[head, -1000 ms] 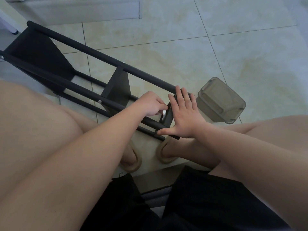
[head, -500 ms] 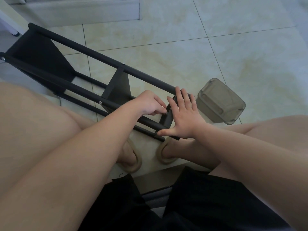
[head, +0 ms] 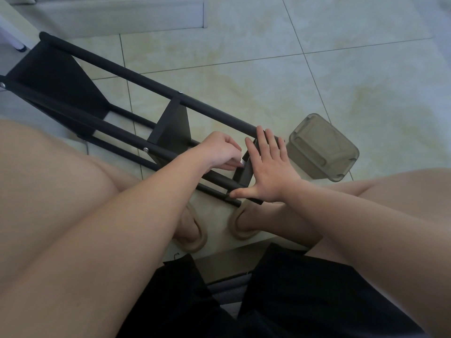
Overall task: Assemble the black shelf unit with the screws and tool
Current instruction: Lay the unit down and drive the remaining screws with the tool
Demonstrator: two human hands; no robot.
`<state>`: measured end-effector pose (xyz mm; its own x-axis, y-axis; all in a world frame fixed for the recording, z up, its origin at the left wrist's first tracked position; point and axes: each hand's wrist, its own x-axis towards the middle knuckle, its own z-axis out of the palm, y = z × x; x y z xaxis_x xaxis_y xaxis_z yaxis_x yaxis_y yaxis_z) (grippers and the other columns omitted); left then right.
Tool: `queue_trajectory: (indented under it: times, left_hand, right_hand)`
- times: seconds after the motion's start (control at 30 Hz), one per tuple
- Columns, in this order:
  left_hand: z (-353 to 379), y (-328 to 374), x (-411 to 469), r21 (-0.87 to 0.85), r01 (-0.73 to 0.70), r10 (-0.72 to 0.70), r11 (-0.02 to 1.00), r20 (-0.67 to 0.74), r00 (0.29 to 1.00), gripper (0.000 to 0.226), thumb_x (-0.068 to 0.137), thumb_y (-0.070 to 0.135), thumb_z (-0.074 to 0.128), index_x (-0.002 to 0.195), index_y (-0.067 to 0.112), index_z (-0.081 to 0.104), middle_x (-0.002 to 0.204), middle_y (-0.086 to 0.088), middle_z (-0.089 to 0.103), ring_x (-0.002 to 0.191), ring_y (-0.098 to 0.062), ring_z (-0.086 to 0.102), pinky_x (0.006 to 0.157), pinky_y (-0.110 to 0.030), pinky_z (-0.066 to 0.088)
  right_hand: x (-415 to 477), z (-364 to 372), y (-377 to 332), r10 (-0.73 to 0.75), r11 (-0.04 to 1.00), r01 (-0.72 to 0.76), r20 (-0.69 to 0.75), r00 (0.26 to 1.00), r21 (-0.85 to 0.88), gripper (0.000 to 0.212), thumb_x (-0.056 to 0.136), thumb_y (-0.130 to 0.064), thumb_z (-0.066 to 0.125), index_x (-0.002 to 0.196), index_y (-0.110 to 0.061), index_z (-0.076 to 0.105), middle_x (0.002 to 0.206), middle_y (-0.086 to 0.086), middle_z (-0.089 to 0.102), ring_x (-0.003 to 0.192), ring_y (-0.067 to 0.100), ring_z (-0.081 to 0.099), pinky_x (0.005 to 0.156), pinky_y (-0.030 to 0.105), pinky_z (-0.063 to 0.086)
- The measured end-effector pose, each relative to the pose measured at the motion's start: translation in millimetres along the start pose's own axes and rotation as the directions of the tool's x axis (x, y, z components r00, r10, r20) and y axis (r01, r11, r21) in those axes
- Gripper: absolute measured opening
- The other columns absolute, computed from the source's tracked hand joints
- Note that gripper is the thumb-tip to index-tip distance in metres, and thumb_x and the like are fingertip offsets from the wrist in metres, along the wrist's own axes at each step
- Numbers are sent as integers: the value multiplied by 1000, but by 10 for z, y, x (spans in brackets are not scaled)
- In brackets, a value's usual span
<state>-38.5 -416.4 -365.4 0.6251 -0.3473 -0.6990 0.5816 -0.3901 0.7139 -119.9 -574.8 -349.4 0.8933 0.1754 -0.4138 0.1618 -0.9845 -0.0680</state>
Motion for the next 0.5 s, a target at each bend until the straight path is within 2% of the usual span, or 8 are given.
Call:
queue_trajectory:
  times: [0.2,0.27,0.4,0.5]
  left_hand:
    - [9,-22,37,9,-7,7,1000,-63,998,32,72,5,65,102,14,61,71,-7,76,73,-20,77,72,-33,62]
    - [13,-22,40,27,-21,23,999,-78,997,28,73,5,67,99,15,62,78,-9,75,72,-19,76,74,-34,63]
    - [21,-19,28,47,-19,22,999,-77,997,17,79,3,69,92,14,70,71,-6,76,72,-16,76,75,-32,63]
    - [36,-12,13,59,-30,34,998,-77,996,11,86,7,69,91,16,72,78,-6,76,72,-14,76,72,-30,61]
  right_hand:
    - [-26,-5,7,9,999,-9,-8,1000,47,154,52,-107,24,157,-3,-19,163,15,-31,150,30,-30,124,49,-12]
    - [-51,6,7,33,998,-32,-18,999,61,155,51,-107,25,156,-3,-20,163,15,-32,150,29,-30,124,46,-14]
    - [-81,14,-2,58,996,-58,0,998,67,157,49,-109,20,155,-2,-21,162,16,-32,149,31,-32,124,46,-15]
    - [-66,-9,3,48,996,-50,35,998,76,159,44,-110,14,155,-2,-23,161,16,-35,145,28,-38,123,46,-16]
